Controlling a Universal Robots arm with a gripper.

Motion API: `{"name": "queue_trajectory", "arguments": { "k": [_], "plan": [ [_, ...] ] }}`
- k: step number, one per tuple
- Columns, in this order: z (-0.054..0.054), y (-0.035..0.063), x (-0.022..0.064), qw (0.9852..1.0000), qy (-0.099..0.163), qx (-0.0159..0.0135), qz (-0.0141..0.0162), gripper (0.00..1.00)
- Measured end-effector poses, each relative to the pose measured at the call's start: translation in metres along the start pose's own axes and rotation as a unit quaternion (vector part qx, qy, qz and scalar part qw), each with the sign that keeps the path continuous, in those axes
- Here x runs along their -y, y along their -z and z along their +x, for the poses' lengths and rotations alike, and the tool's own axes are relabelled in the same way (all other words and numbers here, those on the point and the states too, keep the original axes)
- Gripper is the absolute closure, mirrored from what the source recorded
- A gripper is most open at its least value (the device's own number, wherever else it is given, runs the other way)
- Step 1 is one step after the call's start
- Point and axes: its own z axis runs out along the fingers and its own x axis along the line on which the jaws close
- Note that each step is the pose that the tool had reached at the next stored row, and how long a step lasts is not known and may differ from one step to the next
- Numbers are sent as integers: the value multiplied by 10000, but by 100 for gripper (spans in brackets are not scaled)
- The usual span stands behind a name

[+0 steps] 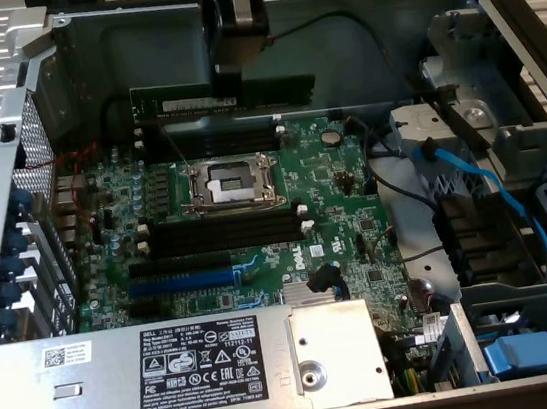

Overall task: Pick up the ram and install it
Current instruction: 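Insert the ram into the slot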

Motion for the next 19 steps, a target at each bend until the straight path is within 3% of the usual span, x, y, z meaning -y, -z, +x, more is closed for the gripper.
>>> {"name": "queue_trajectory", "arguments": {
  "k": [8, 10, 13, 16, 19],
  "plan": [
    [0, -65, 6, 10000, 0, 4, 0, 87],
    [0, -87, 8, 10000, 0, 3, 13, 87],
    [-1, -149, 13, 9999, 0, 0, 104, 87],
    [-1, -216, 9, 9999, -1, 2, 133, 87],
    [-5, -229, -81, 9998, 1, 16, 214, 87]
  ]
}}
